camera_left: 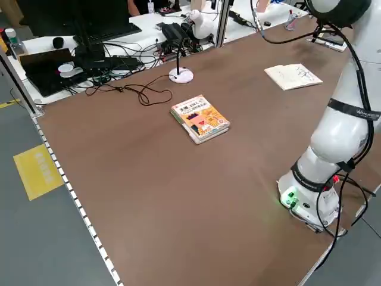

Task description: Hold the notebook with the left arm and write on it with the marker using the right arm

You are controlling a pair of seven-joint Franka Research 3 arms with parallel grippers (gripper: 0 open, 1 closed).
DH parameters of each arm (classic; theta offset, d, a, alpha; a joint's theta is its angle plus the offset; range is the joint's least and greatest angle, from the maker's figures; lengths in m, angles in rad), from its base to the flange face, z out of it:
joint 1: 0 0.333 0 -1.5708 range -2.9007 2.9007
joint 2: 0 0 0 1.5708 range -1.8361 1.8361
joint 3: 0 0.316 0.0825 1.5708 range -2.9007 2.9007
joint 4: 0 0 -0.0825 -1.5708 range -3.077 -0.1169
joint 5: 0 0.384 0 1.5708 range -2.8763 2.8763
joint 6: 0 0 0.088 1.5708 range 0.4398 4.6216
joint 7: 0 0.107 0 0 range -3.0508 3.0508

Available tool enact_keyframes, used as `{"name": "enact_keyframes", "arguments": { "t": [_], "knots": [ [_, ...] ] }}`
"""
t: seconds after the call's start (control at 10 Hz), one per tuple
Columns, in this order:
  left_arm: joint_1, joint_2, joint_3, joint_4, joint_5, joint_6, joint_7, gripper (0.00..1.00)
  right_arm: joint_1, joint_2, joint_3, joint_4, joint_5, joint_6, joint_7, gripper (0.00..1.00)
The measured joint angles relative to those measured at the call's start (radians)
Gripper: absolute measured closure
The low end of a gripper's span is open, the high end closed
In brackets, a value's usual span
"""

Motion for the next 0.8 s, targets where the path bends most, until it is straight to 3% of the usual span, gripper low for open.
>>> {"name": "enact_keyframes", "arguments": {
  "t": [0.3, 0.4, 0.8],
  "knots": [
    [0.089, -0.013, 0.002, -0.005, -0.001, -0.008, 0.131, 0.00, 0.000, 0.000, 0.000, 0.000, 0.000, 0.000, 0.009, 0.56],
    [0.121, -0.013, 0.003, -0.009, -0.001, -0.008, 0.164, 0.00, 0.000, 0.000, 0.000, 0.000, 0.000, 0.000, 0.009, 0.52],
    [0.198, -0.012, 0.003, -0.047, -0.002, 0.005, 0.210, 0.00, 0.000, 0.000, 0.000, 0.000, 0.000, 0.000, 0.011, 0.52]
  ]
}}
